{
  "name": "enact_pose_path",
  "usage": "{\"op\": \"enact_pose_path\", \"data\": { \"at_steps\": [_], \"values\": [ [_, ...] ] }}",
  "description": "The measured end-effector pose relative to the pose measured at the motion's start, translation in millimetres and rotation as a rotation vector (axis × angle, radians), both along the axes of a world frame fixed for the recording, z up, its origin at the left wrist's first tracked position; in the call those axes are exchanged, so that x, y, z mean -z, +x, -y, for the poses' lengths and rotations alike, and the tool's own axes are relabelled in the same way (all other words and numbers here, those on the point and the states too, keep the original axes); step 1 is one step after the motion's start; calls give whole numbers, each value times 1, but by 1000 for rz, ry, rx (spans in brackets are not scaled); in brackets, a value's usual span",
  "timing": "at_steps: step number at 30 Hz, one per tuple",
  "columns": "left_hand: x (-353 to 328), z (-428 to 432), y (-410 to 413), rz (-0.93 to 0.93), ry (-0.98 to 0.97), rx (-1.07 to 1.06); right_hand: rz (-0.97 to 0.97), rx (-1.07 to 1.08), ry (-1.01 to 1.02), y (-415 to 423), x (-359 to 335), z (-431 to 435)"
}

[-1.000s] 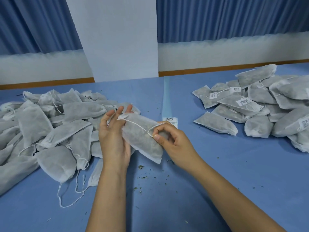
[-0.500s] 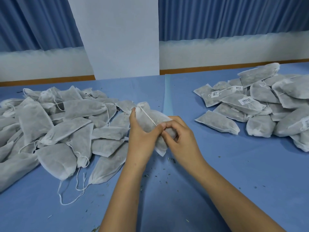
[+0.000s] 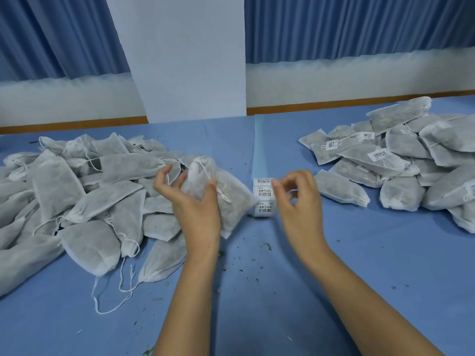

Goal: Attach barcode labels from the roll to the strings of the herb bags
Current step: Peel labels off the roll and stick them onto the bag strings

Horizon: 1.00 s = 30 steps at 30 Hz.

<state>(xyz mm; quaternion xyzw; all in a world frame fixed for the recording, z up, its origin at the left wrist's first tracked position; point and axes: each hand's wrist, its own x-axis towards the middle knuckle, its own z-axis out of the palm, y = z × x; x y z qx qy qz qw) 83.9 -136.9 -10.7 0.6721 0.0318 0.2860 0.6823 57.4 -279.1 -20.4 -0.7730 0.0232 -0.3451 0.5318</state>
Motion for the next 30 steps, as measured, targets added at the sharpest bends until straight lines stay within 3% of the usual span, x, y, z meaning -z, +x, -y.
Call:
{"op": "enact_pose_path", "data": {
  "at_steps": [2,4,6,8,17,24,30],
  "values": [
    [1,-4,5,119,205,-144,-223,98,83,13,4,16],
    [3,-3,7,160,327,-172,-434,-18,280,25,11,21],
    [4,1,7,168,369,-128,-501,-151,464,31,16,17],
    [7,4,6,201,417,-66,-490,-226,524,34,17,15],
    [18,14,16,185,752,185,-587,-453,192,15,15,26],
    [21,13,15,302,721,317,-570,-490,285,18,17,31],
    [18,15,13,455,676,180,-569,-467,358,22,18,30]
  ]
}}
